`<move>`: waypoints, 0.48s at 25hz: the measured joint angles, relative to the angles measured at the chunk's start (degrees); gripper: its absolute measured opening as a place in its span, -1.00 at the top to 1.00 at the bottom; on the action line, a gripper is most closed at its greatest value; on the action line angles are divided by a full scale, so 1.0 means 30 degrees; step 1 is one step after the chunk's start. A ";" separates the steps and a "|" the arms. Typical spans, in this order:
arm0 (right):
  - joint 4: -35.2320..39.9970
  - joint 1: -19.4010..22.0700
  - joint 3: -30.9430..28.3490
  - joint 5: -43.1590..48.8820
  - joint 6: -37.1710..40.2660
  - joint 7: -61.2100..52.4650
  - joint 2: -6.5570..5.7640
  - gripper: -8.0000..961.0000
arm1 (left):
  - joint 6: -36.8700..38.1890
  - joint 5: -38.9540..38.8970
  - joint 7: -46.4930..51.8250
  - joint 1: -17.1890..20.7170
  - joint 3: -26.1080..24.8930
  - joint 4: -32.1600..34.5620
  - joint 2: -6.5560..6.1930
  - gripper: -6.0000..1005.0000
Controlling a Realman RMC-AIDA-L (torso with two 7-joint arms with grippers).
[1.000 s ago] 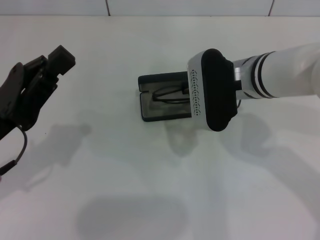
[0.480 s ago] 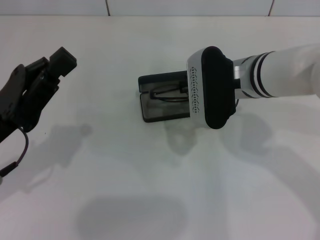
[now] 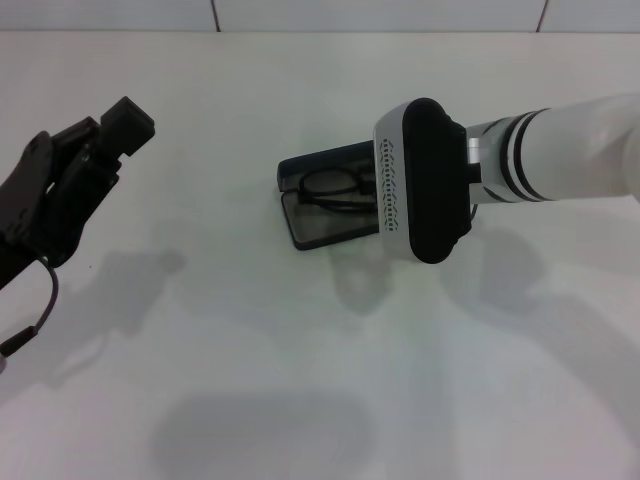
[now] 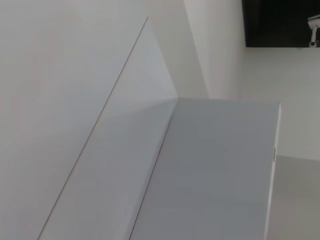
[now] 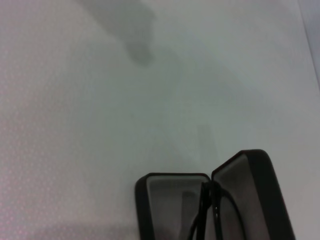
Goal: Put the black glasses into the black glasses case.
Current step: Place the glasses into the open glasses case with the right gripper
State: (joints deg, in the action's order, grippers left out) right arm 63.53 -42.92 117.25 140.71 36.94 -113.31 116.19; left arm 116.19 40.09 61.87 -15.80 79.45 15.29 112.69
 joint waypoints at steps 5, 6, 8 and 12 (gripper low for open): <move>0.0202 0.0061 0.0000 0.0169 0.0493 -0.0568 0.0000 0.62 | 0.0000 0.0023 0.0000 0.0028 0.0000 0.0000 -0.0004 0.85; 0.0274 0.0121 0.0002 0.0182 0.0549 -0.0623 0.0000 0.62 | 0.0001 0.0026 0.0000 0.0029 0.0000 0.0001 -0.0010 0.85; 0.0589 0.0367 0.0014 0.0208 0.0577 -0.0706 -0.0001 0.61 | 0.0001 0.0027 0.0000 0.0026 0.0005 0.0001 -0.0021 0.85; 0.1836 0.1349 -0.0017 0.0722 0.0608 -0.0721 0.0000 0.61 | 0.0002 0.0027 0.0000 0.0022 0.0024 0.0001 -0.0041 0.85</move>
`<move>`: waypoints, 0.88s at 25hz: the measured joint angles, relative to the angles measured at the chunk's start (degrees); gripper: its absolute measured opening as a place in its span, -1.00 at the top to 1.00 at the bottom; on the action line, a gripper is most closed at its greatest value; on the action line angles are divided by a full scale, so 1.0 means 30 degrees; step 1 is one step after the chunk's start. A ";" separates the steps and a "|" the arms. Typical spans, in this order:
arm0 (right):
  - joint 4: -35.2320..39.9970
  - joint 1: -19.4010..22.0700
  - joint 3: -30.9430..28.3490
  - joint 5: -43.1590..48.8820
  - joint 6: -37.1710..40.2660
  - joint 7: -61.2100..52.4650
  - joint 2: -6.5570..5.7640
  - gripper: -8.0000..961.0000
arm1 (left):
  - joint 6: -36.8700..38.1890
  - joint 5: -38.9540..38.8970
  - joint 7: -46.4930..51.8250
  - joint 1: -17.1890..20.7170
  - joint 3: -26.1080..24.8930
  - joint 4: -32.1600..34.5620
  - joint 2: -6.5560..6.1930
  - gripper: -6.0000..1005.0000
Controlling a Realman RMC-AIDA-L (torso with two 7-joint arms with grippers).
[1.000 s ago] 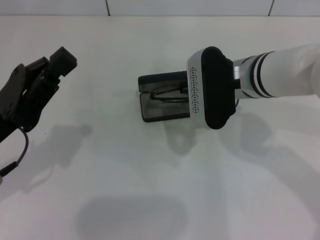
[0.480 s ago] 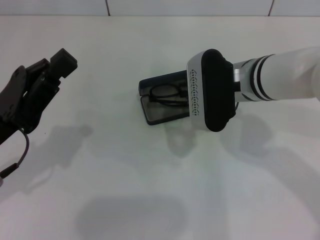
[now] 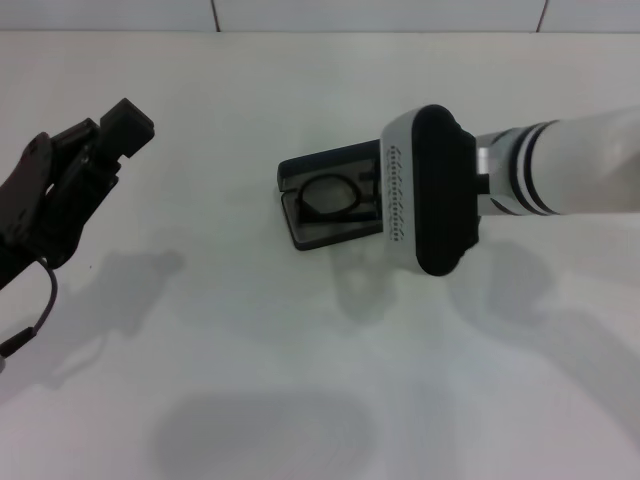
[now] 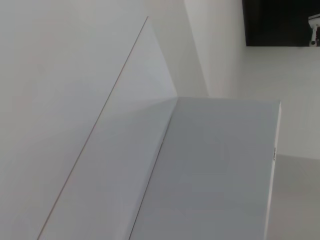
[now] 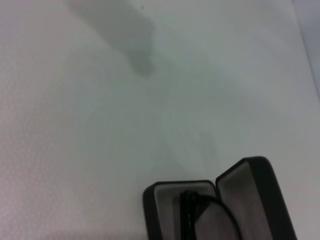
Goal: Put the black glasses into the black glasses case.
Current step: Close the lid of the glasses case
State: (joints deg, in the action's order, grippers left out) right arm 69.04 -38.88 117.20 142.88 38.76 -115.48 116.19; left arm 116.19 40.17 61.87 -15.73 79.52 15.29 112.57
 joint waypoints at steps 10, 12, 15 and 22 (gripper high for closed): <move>0.3685 0.4164 -0.0819 -0.2549 -0.0132 -0.0593 -0.0031 0.43 | -0.0004 0.0026 -0.0059 -0.0286 0.0049 0.0034 -0.0170 0.85; 0.4937 0.5525 -0.1835 -0.5066 0.0483 -0.0607 -0.0089 0.43 | -0.0028 0.0026 -0.0238 -0.0539 0.0004 0.0078 -0.0295 0.85; 0.6423 0.7272 -0.3810 -0.9520 0.2528 -0.0048 -0.0183 0.43 | -0.0652 -0.0027 -0.0177 -0.1169 -0.0002 0.0193 -0.0657 0.85; 0.4094 1.0510 -1.0406 -1.9965 0.8995 0.5584 -0.0257 0.43 | -0.3602 0.1548 0.2157 -0.4478 -0.0015 0.0473 -0.1935 0.84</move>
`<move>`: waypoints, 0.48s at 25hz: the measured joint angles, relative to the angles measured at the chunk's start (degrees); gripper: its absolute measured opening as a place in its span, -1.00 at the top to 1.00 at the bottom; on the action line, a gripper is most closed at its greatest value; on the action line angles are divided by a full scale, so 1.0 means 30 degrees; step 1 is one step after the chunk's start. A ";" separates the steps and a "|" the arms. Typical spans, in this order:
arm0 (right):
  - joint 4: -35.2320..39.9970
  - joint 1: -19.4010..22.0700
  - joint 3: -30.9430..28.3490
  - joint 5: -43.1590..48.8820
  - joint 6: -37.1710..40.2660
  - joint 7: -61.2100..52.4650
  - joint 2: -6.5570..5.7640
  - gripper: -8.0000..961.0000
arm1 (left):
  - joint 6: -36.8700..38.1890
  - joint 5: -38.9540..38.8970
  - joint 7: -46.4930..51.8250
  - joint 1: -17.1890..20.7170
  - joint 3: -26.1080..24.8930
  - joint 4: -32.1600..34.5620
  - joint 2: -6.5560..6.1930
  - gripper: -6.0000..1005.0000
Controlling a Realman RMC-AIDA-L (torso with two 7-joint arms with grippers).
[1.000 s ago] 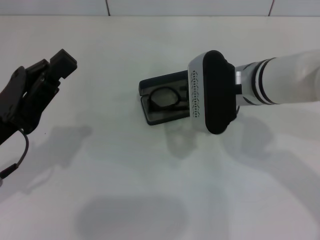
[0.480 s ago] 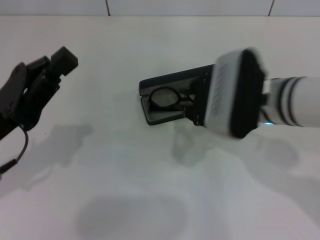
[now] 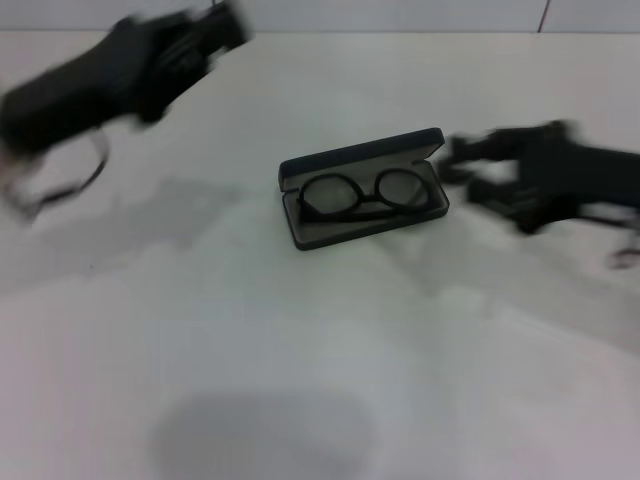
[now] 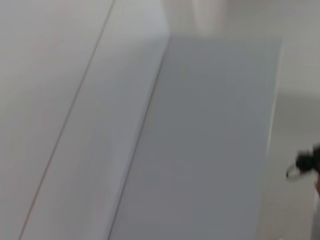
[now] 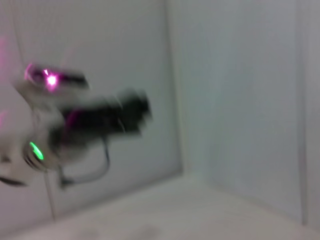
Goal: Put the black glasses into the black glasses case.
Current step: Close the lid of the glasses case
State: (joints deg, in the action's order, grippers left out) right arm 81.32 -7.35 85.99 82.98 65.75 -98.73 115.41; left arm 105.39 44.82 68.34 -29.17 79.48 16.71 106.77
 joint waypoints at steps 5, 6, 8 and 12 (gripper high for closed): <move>-0.4710 0.0372 -0.5429 -0.2592 0.5518 0.2308 -0.0003 0.43 | -0.7061 0.5256 0.3666 -0.4075 -0.0005 0.1429 -0.0490 0.83; -0.5518 0.0343 -0.6241 -0.2613 0.6167 0.2444 -0.0006 0.43 | -0.8145 0.6261 0.4004 -0.4519 -0.0011 0.1734 -0.0362 0.82; -0.7392 0.0264 -0.7722 -0.2655 0.7546 0.3057 -0.0008 0.43 | -1.0070 0.8239 0.4422 -0.5174 -0.0005 0.2328 0.0046 0.80; -0.9825 0.0068 -0.8829 -0.2686 0.8319 0.4078 -0.0005 0.43 | -1.2915 1.1386 0.5370 -0.5941 -0.0011 0.2937 0.0903 0.63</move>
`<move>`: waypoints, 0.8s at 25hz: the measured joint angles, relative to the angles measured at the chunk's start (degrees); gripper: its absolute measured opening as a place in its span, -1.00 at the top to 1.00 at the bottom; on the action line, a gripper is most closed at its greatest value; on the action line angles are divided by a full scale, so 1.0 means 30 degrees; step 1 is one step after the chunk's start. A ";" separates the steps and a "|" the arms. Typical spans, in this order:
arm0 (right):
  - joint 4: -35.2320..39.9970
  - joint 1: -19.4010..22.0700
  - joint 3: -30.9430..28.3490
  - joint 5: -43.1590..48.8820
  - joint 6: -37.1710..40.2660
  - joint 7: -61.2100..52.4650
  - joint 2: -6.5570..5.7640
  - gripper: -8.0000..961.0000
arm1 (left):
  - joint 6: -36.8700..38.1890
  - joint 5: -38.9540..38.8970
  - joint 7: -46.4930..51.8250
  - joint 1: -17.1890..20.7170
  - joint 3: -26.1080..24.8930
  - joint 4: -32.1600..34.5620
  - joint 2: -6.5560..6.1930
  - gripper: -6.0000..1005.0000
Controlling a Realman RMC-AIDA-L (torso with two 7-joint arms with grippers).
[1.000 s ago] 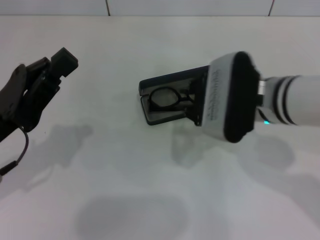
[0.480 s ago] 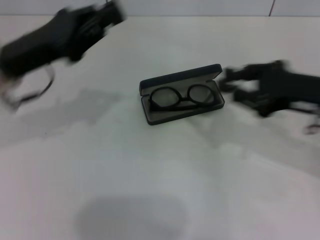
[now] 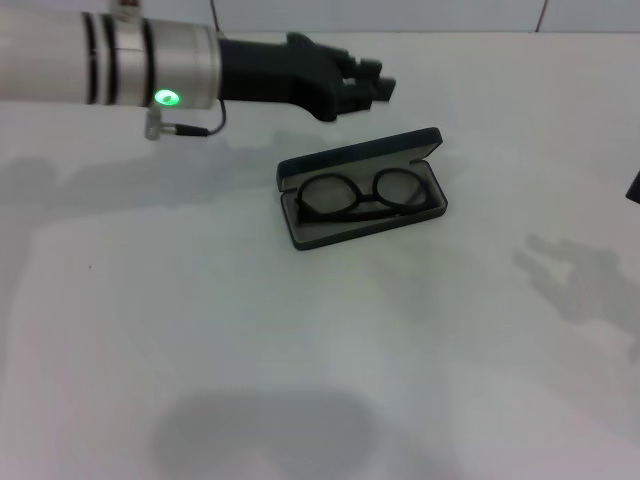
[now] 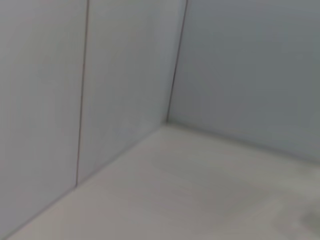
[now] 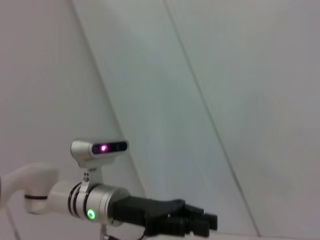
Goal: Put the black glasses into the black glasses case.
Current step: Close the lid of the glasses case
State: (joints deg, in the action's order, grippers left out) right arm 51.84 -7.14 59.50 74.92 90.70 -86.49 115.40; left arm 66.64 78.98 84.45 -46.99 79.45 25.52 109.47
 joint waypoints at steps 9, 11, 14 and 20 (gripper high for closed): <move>-0.1420 -0.0559 -0.0264 -0.0011 -0.0045 0.0683 -0.0004 0.43 | -0.2187 0.3466 0.1384 -0.0754 -0.0002 0.0027 0.0922 0.56; -0.1672 -0.0827 -0.0273 0.0058 -0.0049 0.0725 -0.0002 0.43 | -0.2372 0.3500 0.1422 -0.0734 0.0001 -0.0071 0.0938 0.56; -0.1995 -0.1119 -0.0286 0.0088 -0.0046 0.0842 -0.0003 0.43 | -0.2503 0.3510 0.1431 -0.0677 0.0000 -0.0100 0.0951 0.55; -0.2518 -0.1438 -0.0299 0.0104 -0.0049 0.0988 -0.0002 0.43 | -0.2794 0.3817 0.1629 -0.0630 0.0001 -0.0480 0.0993 0.55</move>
State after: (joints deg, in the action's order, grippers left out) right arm 44.29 -11.46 58.60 75.24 90.56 -83.53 115.39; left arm 58.26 90.43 89.34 -48.88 79.45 24.08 112.45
